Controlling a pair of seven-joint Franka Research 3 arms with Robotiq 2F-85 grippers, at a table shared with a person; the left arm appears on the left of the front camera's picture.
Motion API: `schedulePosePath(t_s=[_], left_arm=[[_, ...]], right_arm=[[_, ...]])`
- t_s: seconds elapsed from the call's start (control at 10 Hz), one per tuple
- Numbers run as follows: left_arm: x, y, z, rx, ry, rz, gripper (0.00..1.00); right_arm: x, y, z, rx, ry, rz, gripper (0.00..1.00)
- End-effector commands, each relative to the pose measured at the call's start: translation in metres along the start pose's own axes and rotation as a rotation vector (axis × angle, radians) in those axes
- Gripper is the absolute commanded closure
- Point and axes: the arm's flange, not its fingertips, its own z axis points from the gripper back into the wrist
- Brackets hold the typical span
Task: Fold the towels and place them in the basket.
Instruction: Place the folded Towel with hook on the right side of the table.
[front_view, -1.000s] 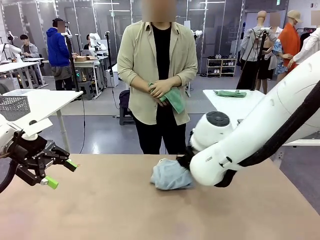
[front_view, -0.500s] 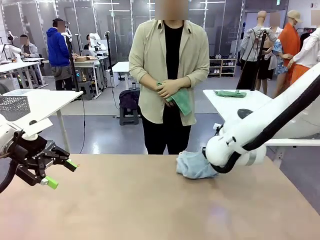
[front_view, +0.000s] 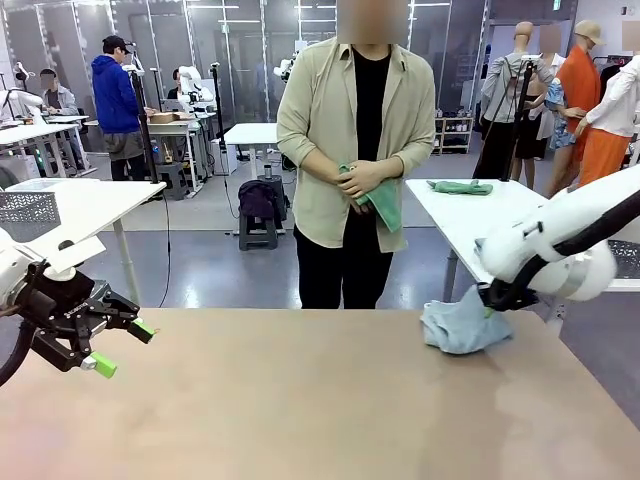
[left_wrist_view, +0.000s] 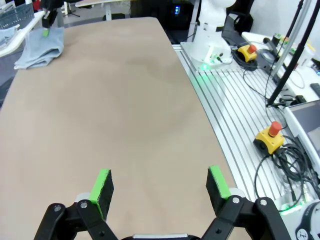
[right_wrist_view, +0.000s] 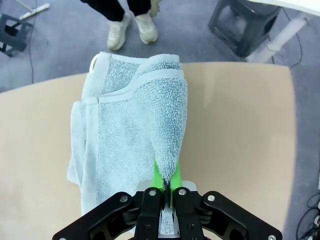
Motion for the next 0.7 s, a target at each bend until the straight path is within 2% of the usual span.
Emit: schedulePosePath(t_s=[0.0, 0.3, 0.4, 0.5, 0.6], left_arm=[[0.000, -0.001, 0.002, -0.009, 0.003, -0.019, 0.06], [0.000, -0.001, 0.002, -0.009, 0.003, -0.019, 0.06], [0.000, -0.001, 0.002, -0.009, 0.003, -0.019, 0.06], [0.000, -0.001, 0.002, -0.009, 0.003, -0.019, 0.06], [0.000, -0.001, 0.002, -0.009, 0.003, -0.019, 0.06]], right_arm=[[-0.012, -0.028, 0.009, -0.062, 0.020, 0.023, 0.94], [-0.011, -0.045, 0.000, -0.118, -0.020, 0.017, 0.94], [-0.011, -0.044, -0.002, -0.118, -0.037, 0.016, 0.80], [-0.010, -0.043, -0.004, -0.117, -0.041, 0.019, 0.74], [-0.009, -0.042, -0.003, -0.119, -0.038, 0.021, 0.60]])
